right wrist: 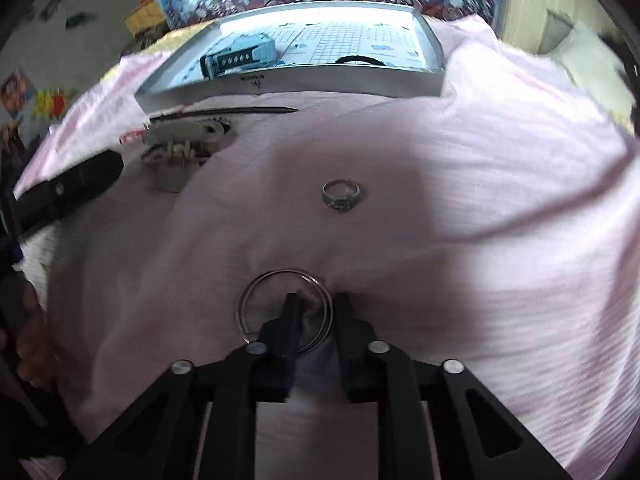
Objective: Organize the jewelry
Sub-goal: 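Grasp the large silver ring with the right tool while the left tool grasps the white hair clip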
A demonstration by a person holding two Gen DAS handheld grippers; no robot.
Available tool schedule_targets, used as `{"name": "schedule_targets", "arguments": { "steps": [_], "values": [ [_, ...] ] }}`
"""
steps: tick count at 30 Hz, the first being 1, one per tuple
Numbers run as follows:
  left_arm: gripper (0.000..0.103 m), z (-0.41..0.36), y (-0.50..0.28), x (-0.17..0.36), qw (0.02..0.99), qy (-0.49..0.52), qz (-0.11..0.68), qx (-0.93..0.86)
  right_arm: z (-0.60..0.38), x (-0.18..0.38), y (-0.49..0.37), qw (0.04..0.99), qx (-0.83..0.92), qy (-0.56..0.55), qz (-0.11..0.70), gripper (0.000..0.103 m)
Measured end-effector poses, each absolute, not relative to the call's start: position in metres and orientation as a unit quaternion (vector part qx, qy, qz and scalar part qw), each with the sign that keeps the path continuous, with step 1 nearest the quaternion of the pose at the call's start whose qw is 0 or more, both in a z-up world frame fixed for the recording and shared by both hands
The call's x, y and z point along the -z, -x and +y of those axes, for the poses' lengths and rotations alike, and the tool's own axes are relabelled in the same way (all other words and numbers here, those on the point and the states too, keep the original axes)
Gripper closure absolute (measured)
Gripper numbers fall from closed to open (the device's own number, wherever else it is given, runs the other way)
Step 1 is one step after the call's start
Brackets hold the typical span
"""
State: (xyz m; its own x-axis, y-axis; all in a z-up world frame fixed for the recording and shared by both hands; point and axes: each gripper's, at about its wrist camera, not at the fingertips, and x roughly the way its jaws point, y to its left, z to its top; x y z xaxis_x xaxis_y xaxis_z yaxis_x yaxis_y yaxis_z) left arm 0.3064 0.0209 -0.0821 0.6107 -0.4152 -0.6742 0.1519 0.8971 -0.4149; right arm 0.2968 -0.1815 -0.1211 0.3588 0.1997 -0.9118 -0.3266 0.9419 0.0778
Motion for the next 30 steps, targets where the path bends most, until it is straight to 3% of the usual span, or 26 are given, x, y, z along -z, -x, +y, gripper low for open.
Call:
{"name": "schedule_targets", "arguments": {
  "steps": [7,14,16,18,30],
  "values": [
    [0.034,0.022,-0.319,0.082,0.877,0.202,0.408,0.157,-0.177,0.120,-0.318,0.842,-0.168,0.082,0.507,0.098],
    [0.072,0.029,-0.341,0.085,0.853,0.276,0.419,0.146,-0.178,0.115,-0.338,0.857,-0.197,0.057,0.472,0.098],
    [0.076,0.034,-0.345,0.085,0.847,0.297,0.418,0.144,-0.175,0.115,-0.342,0.861,-0.201,0.056,0.464,0.098],
    [0.092,0.036,-0.349,0.086,0.844,0.301,0.423,0.135,-0.172,0.115,-0.347,0.863,-0.203,0.052,0.460,0.098],
    [0.101,0.032,-0.342,0.075,0.845,0.288,0.424,0.151,-0.188,0.111,-0.350,0.865,-0.215,-0.019,0.452,0.098]
  ]
}}
